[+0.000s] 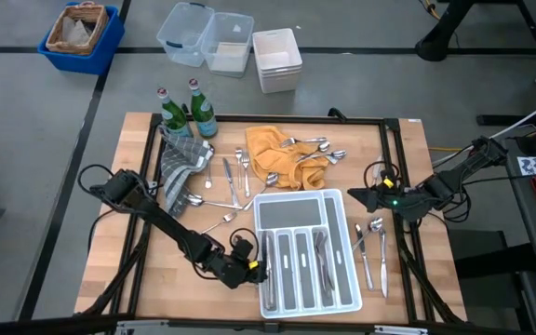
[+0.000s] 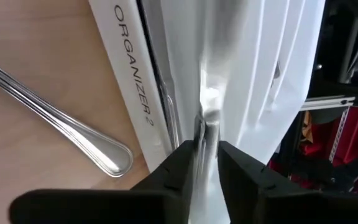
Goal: Sort silverware
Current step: Put the table knife into the silverware tray
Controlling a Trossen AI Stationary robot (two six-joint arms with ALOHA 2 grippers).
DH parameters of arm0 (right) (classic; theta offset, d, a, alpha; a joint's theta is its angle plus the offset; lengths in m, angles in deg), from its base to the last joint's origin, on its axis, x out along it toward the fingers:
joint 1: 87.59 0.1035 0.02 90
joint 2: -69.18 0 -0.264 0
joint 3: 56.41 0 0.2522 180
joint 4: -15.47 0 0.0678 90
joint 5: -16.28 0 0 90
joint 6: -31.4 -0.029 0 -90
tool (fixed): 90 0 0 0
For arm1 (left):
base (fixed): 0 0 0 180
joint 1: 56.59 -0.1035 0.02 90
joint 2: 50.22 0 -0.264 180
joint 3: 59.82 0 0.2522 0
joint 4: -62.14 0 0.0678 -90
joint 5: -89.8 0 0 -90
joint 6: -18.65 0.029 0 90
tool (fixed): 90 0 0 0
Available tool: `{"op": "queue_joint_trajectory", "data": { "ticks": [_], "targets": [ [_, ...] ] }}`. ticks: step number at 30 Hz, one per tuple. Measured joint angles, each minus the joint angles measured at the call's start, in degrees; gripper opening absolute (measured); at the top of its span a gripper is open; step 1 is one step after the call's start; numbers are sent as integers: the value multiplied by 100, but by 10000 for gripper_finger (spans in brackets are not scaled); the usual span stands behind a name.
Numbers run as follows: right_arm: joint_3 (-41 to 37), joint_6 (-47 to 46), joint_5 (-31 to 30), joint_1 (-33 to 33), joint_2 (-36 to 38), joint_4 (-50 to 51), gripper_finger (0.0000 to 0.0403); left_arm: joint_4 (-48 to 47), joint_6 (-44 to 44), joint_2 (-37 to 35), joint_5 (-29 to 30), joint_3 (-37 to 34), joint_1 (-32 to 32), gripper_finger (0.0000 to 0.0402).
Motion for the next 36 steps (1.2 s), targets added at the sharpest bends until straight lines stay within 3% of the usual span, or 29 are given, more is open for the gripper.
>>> {"op": "queue_joint_trajectory", "data": {
  "ticks": [12, 16, 24, 36],
  "targets": [
    [0, -406, -524, -19, -3, 44, 106, 3, 64, -68, -39, 0, -1, 97],
    [0, -831, -451, -392, -3, 320, 106, -124, 720, -373, -157, -9, 9, 98],
    [0, -1549, 802, -1922, -5, 1168, 106, -1405, 2054, -1572, -67, -9, 89, 98],
    [0, -1809, 2689, -4330, -197, 2084, 106, -4190, 2913, -3126, 176, -9, 114, 98]
  ]
}}
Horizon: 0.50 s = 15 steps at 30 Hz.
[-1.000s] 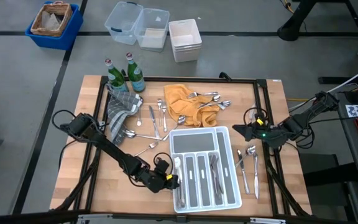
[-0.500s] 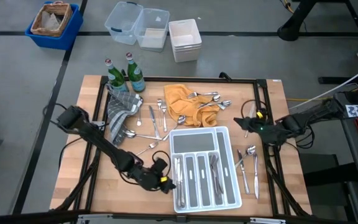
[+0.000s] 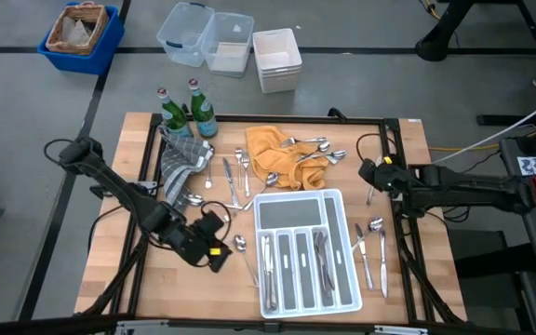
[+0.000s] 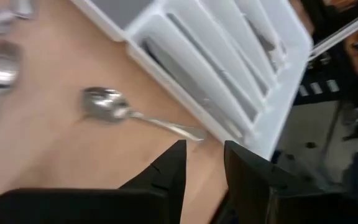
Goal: Sort silverware
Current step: Put the table knife into the silverware tray
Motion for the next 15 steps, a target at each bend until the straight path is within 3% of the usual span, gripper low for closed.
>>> {"op": "queue_joint_trajectory", "data": {
  "ticks": [15],
  "targets": [
    [0, 1122, 1286, -2069, -1064, 108, 106, -1322, 305, -220, 112, 0, -15, 98]
  ]
}}
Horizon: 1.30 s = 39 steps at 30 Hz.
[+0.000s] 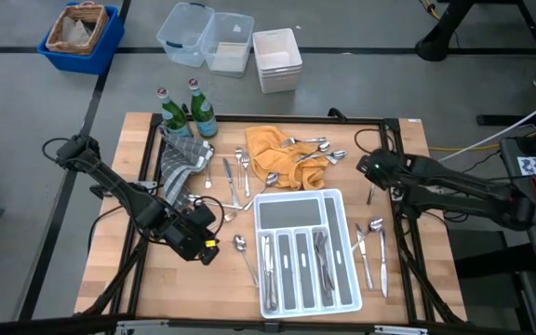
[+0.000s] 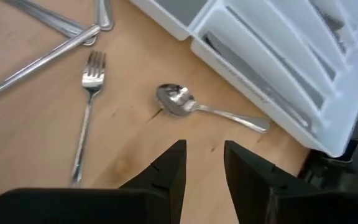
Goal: Sort silverware
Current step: Put the table knife into the silverware tray
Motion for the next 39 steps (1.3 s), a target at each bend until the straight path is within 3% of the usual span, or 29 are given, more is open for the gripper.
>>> {"op": "queue_joint_trajectory", "data": {
  "ticks": [12, 21, 39],
  "targets": [
    [0, 1341, 413, -1301, -1157, 22, 106, -3, 152, 0, 39, 0, -379, 98],
    [0, 2053, 460, -1908, -1743, -53, 106, 1, 275, 0, 37, 0, -604, 98],
    [2, 2514, 845, -2042, -1785, -344, 106, 1, 273, 2, 31, 0, -625, 98]
  ]
}}
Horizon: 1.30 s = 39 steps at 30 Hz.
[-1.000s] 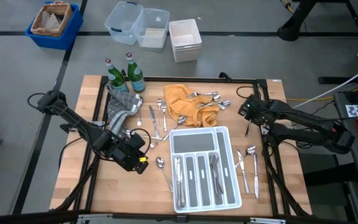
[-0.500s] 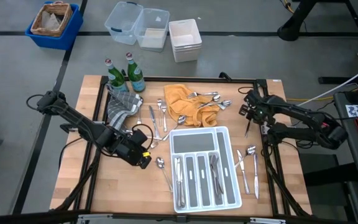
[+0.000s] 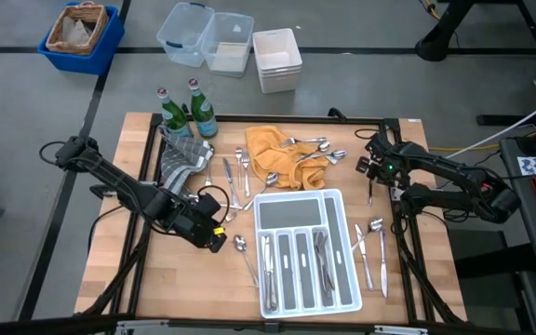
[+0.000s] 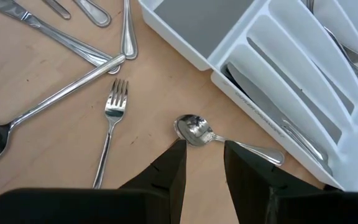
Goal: Sort silverware
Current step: Put the table knife into the silverware tray
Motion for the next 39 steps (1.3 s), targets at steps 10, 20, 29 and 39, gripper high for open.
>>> {"op": "queue_joint_trajectory", "data": {
  "ticks": [10, 20, 29, 39],
  "targets": [
    [-2, 279, 4, 2, 121, -44, 106, 0, 0, 0, -1, 0, 0, 98],
    [-2, 452, 6, 9, 359, -7, 106, 2, -2, 0, -2, 0, 0, 98],
    [-2, 649, 58, 9, 339, -4, 106, 0, -2, 0, -2, 0, 0, 98],
    [-7, 768, 50, 9, 327, -147, 106, 0, 0, 0, 0, 0, 0, 98]
  ]
}}
